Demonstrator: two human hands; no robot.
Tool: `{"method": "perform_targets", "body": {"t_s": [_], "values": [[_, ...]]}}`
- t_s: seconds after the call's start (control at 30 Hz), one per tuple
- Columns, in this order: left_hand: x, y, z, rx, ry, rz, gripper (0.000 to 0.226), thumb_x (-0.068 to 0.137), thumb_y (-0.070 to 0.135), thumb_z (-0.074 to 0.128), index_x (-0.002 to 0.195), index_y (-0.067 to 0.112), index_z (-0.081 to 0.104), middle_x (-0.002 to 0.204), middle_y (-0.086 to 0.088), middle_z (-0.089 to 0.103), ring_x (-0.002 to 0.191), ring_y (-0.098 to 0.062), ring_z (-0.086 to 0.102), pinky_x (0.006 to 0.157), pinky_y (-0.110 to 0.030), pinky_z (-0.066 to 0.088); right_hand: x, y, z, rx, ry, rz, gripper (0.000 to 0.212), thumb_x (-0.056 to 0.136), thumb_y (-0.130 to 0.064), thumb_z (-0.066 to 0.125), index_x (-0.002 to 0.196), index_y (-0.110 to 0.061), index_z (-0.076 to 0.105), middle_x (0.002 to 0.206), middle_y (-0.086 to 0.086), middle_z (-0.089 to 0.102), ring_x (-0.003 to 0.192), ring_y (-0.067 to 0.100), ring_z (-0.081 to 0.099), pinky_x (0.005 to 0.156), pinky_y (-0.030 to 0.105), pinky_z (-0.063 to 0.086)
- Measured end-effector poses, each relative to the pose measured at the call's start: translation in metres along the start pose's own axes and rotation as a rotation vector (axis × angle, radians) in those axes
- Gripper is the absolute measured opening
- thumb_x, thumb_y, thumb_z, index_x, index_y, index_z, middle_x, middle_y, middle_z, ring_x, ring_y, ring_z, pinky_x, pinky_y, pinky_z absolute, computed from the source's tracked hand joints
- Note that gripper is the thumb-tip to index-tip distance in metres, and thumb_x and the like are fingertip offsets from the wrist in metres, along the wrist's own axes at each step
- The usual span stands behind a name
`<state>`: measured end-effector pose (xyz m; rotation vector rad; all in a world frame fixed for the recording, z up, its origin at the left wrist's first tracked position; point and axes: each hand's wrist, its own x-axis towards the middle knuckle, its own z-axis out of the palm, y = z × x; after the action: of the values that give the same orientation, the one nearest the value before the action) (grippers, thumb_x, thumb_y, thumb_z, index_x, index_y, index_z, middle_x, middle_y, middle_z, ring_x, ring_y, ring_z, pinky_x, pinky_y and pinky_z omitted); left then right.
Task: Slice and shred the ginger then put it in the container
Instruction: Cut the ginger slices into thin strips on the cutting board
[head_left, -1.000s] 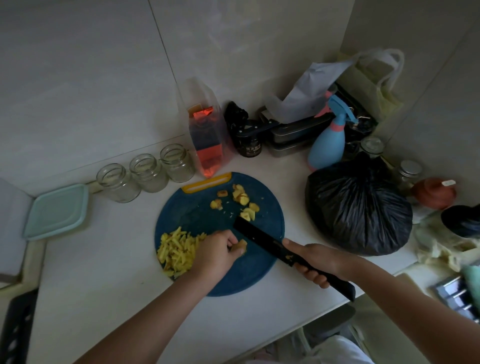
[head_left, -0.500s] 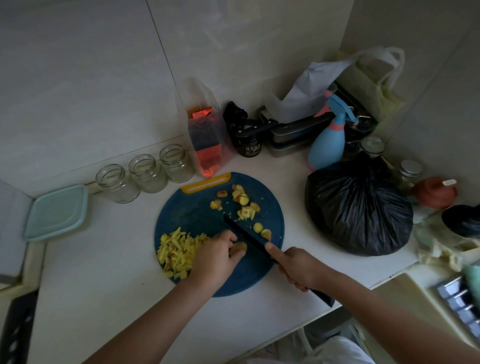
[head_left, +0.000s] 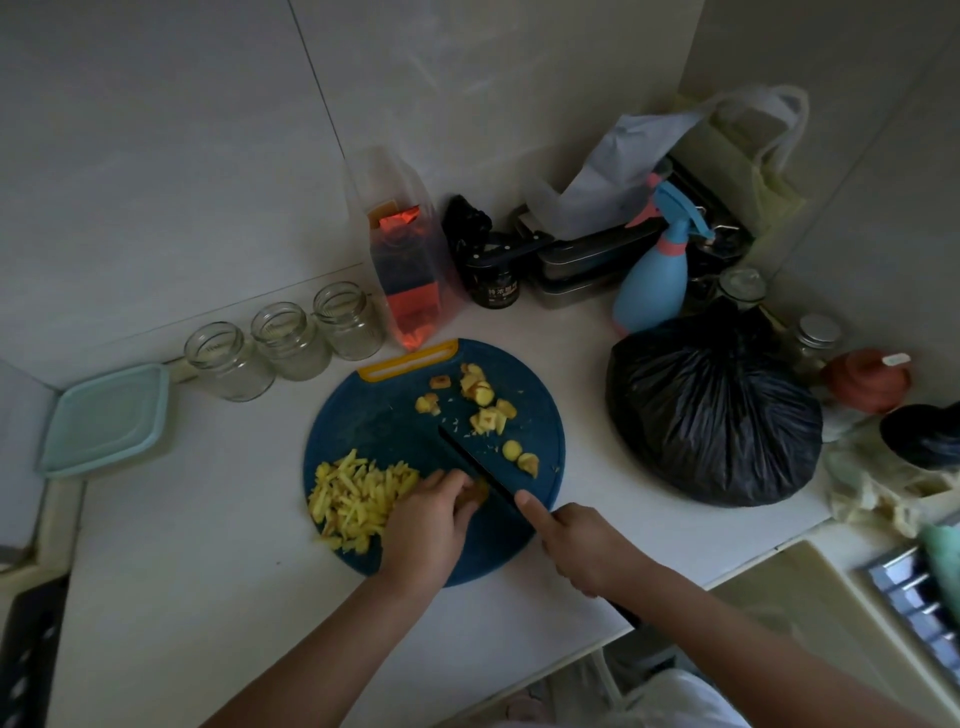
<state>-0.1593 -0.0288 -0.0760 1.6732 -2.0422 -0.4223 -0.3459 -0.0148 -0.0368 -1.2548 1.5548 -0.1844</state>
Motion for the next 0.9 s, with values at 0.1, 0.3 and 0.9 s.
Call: {"method": "perform_targets", "body": {"t_s": [0.1, 0.3, 0.9], "values": [[0.001, -0.003, 0.0, 0.001, 0.007, 0.024, 0.012, 0.078, 0.015, 0.076, 0.085, 0.015, 0.066, 0.081, 0.001, 0.065, 0.071, -0.017, 0.063, 0.054, -0.038, 0.054, -0.005, 0.0, 0.002, 0.012, 0.016, -0.023, 0.063, 0.091, -0.068, 0.032, 0.065, -0.013, 0.048, 0.063, 0.002, 0.049, 0.051, 0.009, 0.044, 0.055, 0.022, 0.039], [-0.003, -0.003, 0.001, 0.02, 0.008, 0.045, 0.016, 0.077, 0.014, 0.076, 0.089, 0.015, 0.066, 0.083, 0.002, 0.065, 0.073, -0.017, 0.063, 0.056, -0.036, 0.054, -0.01, 0.004, 0.007, -0.136, 0.048, -0.077, 0.064, 0.094, -0.064, 0.028, 0.061, -0.012, 0.045, 0.062, 0.003, 0.048, 0.052, 0.008, 0.042, 0.052, 0.017, 0.034], [-0.003, -0.004, 0.006, -0.02, 0.052, 0.097, 0.021, 0.069, 0.001, 0.081, 0.079, 0.013, 0.067, 0.075, 0.002, 0.061, 0.066, -0.017, 0.059, 0.051, -0.029, 0.05, 0.004, -0.011, -0.006, 0.002, -0.157, 0.114, 0.064, 0.09, -0.074, 0.024, 0.073, -0.016, 0.046, 0.06, 0.004, 0.047, 0.037, 0.011, 0.039, 0.04, 0.019, 0.036]]}}
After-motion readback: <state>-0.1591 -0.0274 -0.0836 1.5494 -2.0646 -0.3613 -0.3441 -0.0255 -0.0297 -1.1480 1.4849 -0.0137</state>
